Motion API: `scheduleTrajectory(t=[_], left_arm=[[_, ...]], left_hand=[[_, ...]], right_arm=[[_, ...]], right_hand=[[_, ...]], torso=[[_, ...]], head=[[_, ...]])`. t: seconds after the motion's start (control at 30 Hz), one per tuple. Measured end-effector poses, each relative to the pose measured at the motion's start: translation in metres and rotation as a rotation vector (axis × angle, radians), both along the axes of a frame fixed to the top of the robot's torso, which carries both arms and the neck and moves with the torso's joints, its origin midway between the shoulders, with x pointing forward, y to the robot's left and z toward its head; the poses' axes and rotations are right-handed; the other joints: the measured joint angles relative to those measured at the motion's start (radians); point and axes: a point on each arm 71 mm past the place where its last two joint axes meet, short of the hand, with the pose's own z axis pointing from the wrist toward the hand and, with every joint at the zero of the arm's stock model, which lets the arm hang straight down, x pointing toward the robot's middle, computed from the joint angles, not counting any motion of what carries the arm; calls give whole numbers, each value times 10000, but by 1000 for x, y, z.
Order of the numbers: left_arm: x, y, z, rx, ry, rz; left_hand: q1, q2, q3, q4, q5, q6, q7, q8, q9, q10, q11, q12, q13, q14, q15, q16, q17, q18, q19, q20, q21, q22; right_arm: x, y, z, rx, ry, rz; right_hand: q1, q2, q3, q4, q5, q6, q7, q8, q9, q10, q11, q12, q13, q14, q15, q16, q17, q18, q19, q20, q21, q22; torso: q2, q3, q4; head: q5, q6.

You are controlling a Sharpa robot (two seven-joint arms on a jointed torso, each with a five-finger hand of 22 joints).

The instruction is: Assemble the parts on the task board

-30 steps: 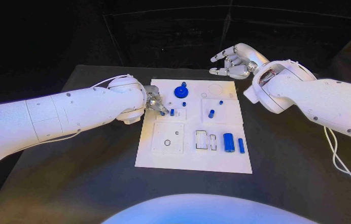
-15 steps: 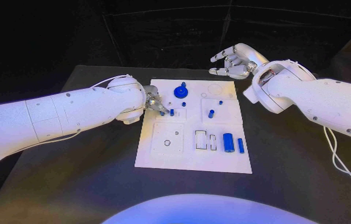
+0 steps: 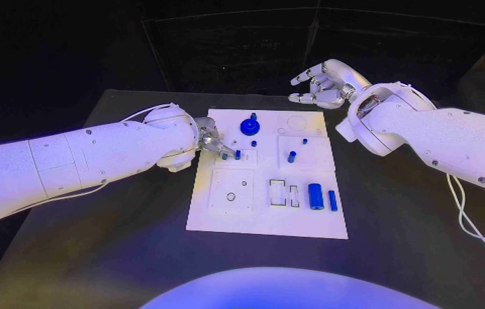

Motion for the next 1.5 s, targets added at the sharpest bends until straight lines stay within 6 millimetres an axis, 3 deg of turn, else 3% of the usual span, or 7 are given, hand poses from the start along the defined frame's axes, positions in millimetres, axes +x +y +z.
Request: scheduleTrajectory(t=[0.37, 0.57, 0.67, 0.83, 1.03, 1.27, 1.5], left_arm=[[3, 7, 6, -820, -415, 367], [9, 7, 10, -1829, -832, 295], [14, 0, 14, -2599, -1237, -62], [20, -17, 21, -3667, -2123, -1100], [26, -37, 30, -3762, -3410, -2802], [30, -56, 37, -2907, -4545, -4447], [31, -74, 30, -1626, -4806, -5669]], left_hand=[[462, 489, -856, 456, 0, -655, 200, -182, -122, -938, 154, -1251, -1338, -22, 29, 0, 0, -2, -129, 48, -834, -113], [2281, 903, -819, -91, 76, -2267, 1007, -1073, -799, -3830, 932, -3815, -3512, -146, 762, -1839, -14, 553, -2107, 542, -4438, -3087], [3232, 945, -680, -487, 76, -2616, 1325, -1461, -1309, -4732, 1293, -4503, -4075, -1207, 1113, -3367, -1332, 783, -3181, 845, -6178, -4440], [4552, 823, -163, -1160, 107, -2521, 1492, -2064, -2198, -5294, 1466, -5539, -5114, -2452, 1265, -4837, -2867, 932, -3662, 1123, -6975, -4970], [4932, 214, 491, -1610, 108, -1444, 1279, -3174, -3931, -4625, 1488, -7133, -7258, -2498, 1255, -4959, -3578, 1089, -3597, 1210, -7087, -5122], [4757, -31, 567, -1603, 108, -953, 1139, -3564, -4585, -4335, 1444, -7735, -8151, -1799, 1245, -4233, -3147, 1089, -3188, 1202, -7054, -5117], [4684, -104, 775, -1509, 108, -497, 1106, -3930, -5143, -3525, 1290, -8189, -8924, -242, 1039, -2394, -1305, 772, -1252, 994, -3994, -2672]], right_arm=[[0, 1, 0, 10, 6, 5], [1, 0, 0, 9, 9, -9], [1, 1, 0, 12, 11, -6], [1, 1, 0, 16, 14, -4], [1, 1, -1, 15, 17, -15], [1, 2, -1, 23, 22, 8], [1, 4, -1, 30, 27, 36]], right_hand=[[0, 0, 0, 0, 0, 0, 0, 0, 0, 0, 0, 0, -8, 0, 0, 0, 1, 0, 0, 0, 0, 1], [0, 0, 0, 0, 0, 0, 0, 0, 0, 0, 0, 0, -7, 0, 0, 0, 1, 0, 0, 0, 0, 1], [0, 0, 0, 0, 0, 0, 0, 0, 0, 0, 0, 0, -7, 0, 0, 0, 1, 0, 0, 0, 0, 1], [0, 0, 0, 0, 0, 0, 0, 0, 0, 0, 0, 0, -6, 0, 0, 0, 1, 0, 0, 0, 0, 1], [0, 0, 1, 0, 0, 0, 0, 0, 0, 0, 0, 0, -6, 0, 0, 0, 1, 0, 0, 0, 0, 2], [0, 0, 1, -1, 0, 0, 0, 0, 0, 0, 0, 0, -6, 0, 0, 0, 2, 0, 0, 0, 0, 2], [0, 0, 1, -1, 0, 0, 0, 0, 0, 0, 0, 0, -5, 0, 0, 0, 2, 0, 0, 0, 0, 2]], torso=[[-1, 11, 3], [-4, 14, 3], [-5, 16, 3], [-2, 15, -4], [5, 8, -18], [5, 11, -18], [10, 11, -26]], head=[[-5, 16], [-17, 6], [-18, 17], [-53, 65], [-126, 128], [-155, 151], [-165, 164]])
